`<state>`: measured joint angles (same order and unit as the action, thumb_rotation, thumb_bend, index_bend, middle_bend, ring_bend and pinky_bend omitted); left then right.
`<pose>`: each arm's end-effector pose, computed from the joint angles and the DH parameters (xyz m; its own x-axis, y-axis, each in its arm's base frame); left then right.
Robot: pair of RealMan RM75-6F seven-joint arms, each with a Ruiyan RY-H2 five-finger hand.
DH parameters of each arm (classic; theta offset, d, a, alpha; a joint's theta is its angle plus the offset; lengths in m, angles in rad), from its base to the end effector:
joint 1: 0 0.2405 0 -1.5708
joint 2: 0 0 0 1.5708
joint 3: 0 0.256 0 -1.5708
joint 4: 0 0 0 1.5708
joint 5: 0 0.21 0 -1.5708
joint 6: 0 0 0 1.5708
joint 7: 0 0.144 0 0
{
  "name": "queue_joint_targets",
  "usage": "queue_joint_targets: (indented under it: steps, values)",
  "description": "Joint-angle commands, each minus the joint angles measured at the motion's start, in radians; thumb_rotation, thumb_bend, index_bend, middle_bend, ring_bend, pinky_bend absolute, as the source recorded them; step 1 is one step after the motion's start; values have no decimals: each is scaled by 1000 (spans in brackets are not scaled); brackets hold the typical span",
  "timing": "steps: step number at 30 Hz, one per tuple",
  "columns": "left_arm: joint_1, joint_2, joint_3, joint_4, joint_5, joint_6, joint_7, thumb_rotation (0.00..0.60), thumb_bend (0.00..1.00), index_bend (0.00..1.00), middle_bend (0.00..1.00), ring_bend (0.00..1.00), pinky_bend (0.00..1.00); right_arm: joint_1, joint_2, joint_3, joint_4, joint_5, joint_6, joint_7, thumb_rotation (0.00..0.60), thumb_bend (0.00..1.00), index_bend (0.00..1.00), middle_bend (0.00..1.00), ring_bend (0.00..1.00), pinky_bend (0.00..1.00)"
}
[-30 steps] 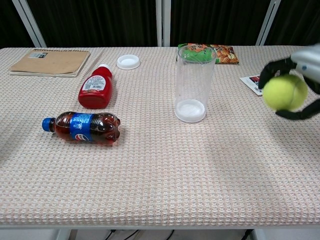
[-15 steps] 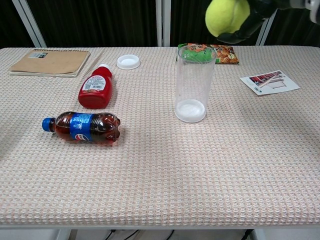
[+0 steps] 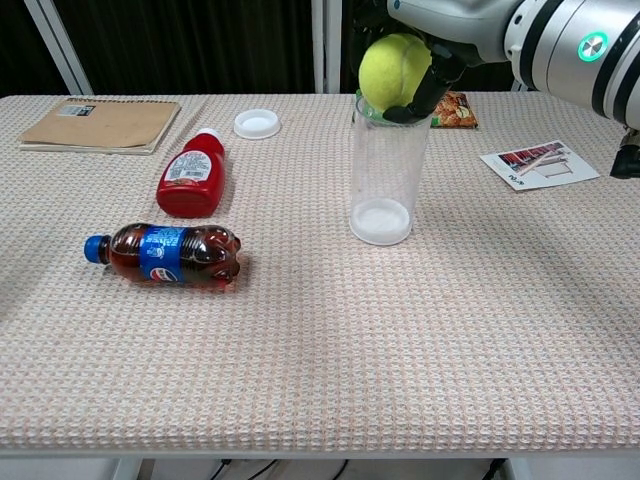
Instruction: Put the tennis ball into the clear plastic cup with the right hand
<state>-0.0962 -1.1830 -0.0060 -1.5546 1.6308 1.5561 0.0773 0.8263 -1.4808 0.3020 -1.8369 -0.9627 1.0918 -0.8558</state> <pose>-0.2967 0.1743 0.1397 0.4618 -0.0405 0.8860 0.8747 -0.1450 -0.4625 -0.0498 -0.3273 0.0226 0.5682 -0.0426 0.8218 -0.7355 -0.4742 0.4839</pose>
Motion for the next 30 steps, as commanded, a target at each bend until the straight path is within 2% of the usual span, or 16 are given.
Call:
queue_joint_targets:
  steps: [1, 5, 8, 10, 13, 20, 23, 25, 28, 30]
  values:
    - [-1, 1, 0, 2, -1, -1, -3, 600, 62, 53, 0, 0, 0, 3, -1, -9, 2, 9, 7, 11, 600, 227, 545, 416, 413, 611]
    - [-4, 1, -1, 3, -4, -8, -5, 600, 61, 53, 0, 0, 0, 7, 12, -18, -6, 14, 0, 41, 600, 150, 437, 333, 273, 459]
    - [-5, 0, -2, 4, -7, -11, -4, 600, 62, 53, 0, 0, 0, 9, 21, -19, -6, 4, -2, 76, 600, 87, 278, 219, 123, 259]
    - [-6, -1, -2, 3, -8, -13, -2, 600, 62, 53, 0, 0, 0, 9, 27, -21, -6, -4, -1, 98, 600, 75, 190, 161, 50, 165]
    - [-8, -1, -3, 3, -11, -17, 0, 600, 62, 53, 0, 0, 0, 8, 39, -25, -7, -12, 3, 118, 600, 72, 134, 123, 9, 138]
    - [-11, -1, -3, 1, -14, -25, 2, 600, 62, 53, 0, 0, 0, -45, 116, -39, -72, -92, 70, 196, 600, 74, 126, 117, 6, 137]
    - [-14, -1, -3, -1, -13, -30, 6, 600, 62, 53, 0, 0, 0, -114, 193, -73, -128, -175, 138, 243, 600, 77, 126, 117, 5, 137]
    - [-16, 1, -3, -5, -12, -31, 9, 600, 62, 53, 0, 0, 0, -185, 253, -118, -158, -254, 203, 290, 600, 79, 126, 121, 2, 136]
    - [-19, 6, -3, -15, -12, -35, 18, 600, 61, 53, 0, 0, 0, -305, 333, -216, -154, -362, 295, 361, 600, 80, 102, 112, 0, 110]
    - [-20, 9, -4, -21, -13, -38, 25, 600, 61, 54, 0, 0, 0, -389, 385, -296, -131, -412, 345, 385, 600, 80, 34, 50, 0, 38]
